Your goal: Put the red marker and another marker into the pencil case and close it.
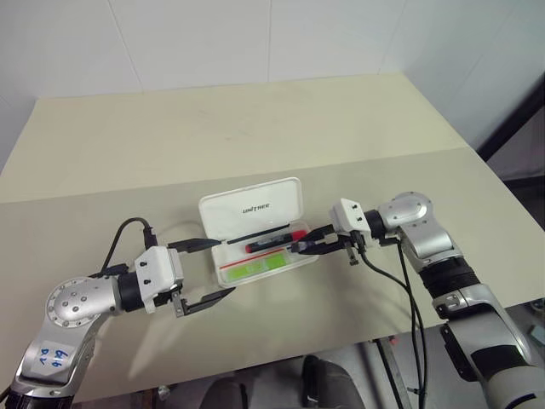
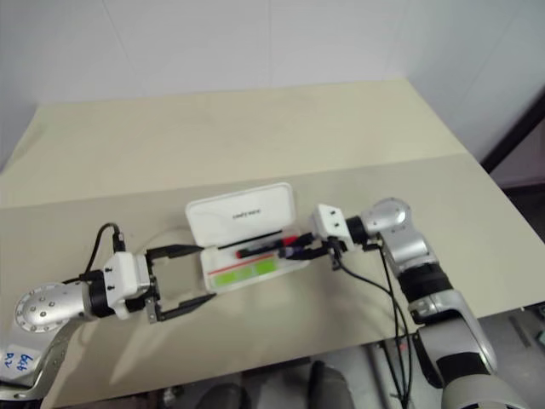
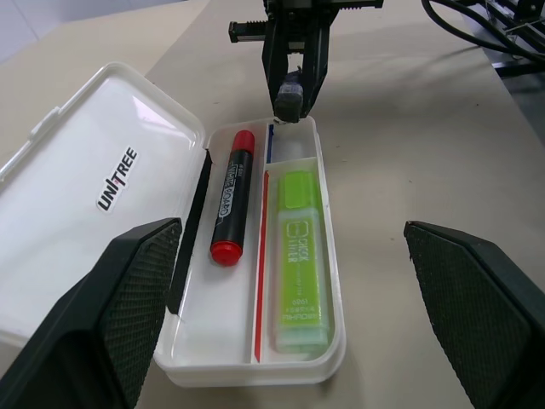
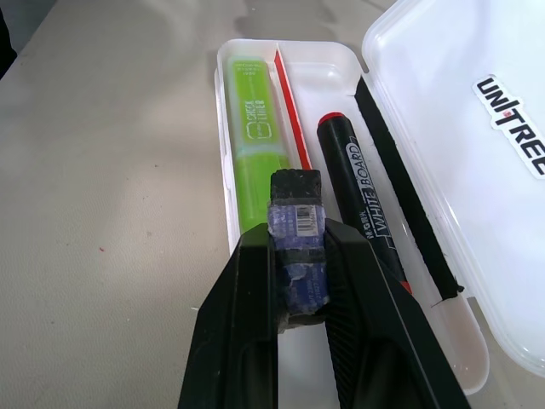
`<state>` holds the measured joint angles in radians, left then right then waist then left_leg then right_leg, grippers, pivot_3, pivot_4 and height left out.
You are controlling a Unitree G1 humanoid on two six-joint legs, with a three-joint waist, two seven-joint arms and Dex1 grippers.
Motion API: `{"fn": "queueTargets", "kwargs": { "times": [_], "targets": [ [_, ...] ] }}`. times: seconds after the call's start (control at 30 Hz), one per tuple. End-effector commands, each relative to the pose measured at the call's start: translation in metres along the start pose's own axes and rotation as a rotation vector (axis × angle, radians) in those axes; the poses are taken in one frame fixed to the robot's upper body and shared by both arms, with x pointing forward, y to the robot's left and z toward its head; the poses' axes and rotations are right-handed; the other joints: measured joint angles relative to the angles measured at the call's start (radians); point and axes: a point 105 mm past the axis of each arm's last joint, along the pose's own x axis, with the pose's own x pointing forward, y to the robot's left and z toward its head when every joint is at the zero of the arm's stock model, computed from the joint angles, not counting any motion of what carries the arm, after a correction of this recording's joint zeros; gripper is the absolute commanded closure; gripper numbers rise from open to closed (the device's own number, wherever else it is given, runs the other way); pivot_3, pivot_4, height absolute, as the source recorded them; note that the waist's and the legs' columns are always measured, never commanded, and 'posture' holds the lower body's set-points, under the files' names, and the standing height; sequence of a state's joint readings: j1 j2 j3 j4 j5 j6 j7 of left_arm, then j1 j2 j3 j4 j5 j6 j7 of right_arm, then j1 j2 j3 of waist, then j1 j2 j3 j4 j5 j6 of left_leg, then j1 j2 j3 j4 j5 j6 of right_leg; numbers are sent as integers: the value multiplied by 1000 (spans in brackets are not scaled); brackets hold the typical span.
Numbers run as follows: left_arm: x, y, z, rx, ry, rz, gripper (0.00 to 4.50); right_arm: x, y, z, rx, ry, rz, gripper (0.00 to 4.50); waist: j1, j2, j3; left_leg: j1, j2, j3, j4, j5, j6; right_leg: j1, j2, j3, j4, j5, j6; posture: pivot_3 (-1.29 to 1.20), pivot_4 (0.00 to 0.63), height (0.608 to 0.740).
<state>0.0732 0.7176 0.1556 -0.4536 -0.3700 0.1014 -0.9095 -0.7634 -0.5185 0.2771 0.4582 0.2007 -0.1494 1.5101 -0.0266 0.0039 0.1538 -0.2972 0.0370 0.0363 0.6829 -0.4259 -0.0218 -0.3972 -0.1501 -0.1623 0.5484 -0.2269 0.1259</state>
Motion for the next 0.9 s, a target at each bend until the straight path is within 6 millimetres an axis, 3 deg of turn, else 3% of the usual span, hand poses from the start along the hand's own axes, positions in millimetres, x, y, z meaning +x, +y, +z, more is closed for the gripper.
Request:
{"fn": "queueTargets", "kwargs": {
  "times": [0.03,0.4,0.9],
  "targets": [
    [2,2,5,31,-22,12,0,-4,-3,8,-65,6,33,4093,-1,0,0,0,0,0,0,0,0,0,0,0,0,0,0,0,150,740],
    [-2,0,3,29,-15,29,0,-4,-14,-8,-86,55,56,4093,-4,0,0,0,0,1,0,0,0,0,0,0,0,0,0,0,150,740],
    [-6,-2,3,25,-2,54,0,-4,-10,-22,-66,115,109,4093,-3,1,0,0,0,1,0,0,0,0,0,0,0,0,0,0,150,740]
  ]
}}
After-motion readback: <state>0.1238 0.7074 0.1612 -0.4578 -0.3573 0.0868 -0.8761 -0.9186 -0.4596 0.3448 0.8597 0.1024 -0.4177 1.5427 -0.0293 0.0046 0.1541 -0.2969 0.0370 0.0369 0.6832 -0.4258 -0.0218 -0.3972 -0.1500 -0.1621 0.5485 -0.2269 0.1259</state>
